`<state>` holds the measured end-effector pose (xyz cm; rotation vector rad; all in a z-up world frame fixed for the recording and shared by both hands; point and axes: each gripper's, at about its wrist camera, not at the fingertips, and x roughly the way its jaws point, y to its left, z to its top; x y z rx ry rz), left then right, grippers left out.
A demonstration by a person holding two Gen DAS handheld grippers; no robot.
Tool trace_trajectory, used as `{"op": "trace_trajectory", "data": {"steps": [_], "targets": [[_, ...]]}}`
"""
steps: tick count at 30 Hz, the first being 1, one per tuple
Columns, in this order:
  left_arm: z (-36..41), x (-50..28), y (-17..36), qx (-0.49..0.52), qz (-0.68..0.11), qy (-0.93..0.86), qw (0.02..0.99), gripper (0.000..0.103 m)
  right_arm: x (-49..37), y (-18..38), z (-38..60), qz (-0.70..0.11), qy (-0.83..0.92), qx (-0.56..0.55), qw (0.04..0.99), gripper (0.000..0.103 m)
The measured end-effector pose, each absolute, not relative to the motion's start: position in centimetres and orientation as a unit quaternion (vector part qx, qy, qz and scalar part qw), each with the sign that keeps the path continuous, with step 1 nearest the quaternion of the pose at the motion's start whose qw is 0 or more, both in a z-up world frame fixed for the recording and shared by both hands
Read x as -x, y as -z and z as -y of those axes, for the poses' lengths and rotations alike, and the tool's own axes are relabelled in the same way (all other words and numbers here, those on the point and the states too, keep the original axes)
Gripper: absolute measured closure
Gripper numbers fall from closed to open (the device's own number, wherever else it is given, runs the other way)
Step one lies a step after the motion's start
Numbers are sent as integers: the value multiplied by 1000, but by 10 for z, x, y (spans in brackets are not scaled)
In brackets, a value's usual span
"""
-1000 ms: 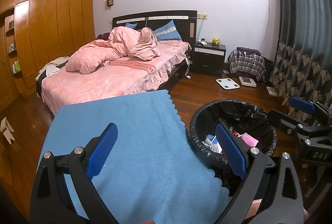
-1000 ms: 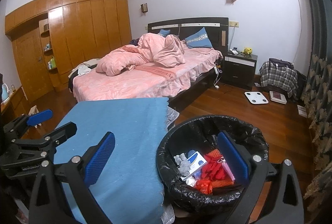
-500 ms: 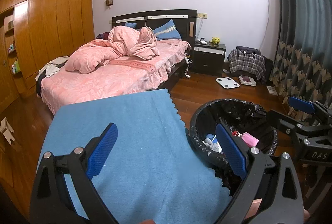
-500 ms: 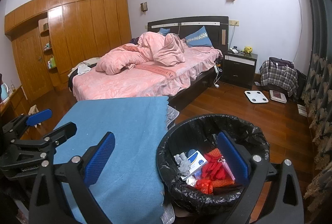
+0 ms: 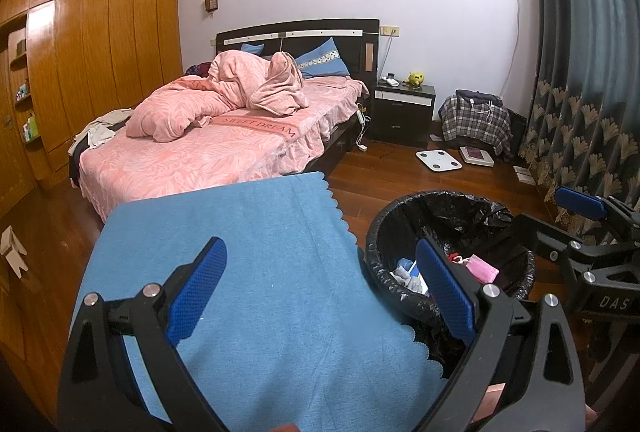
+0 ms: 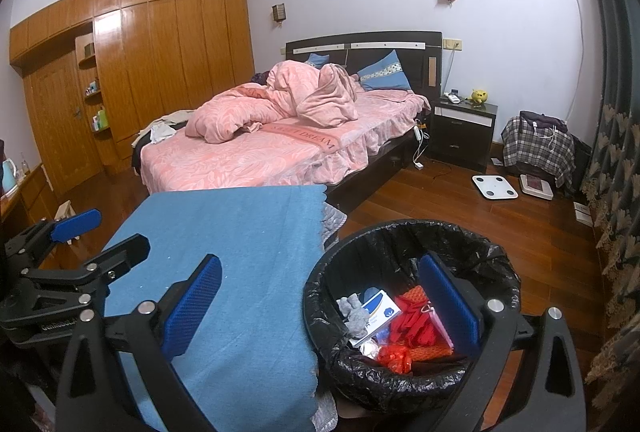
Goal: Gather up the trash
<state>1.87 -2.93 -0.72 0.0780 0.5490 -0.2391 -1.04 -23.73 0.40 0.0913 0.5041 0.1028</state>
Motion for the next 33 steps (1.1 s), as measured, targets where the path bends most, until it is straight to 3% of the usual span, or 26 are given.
{"op": "trace_trajectory", "data": {"steps": [33], "targets": [[31, -19, 6, -39, -271, 118, 954, 10, 10, -5, 236, -250, -51, -45, 966, 6]]}}
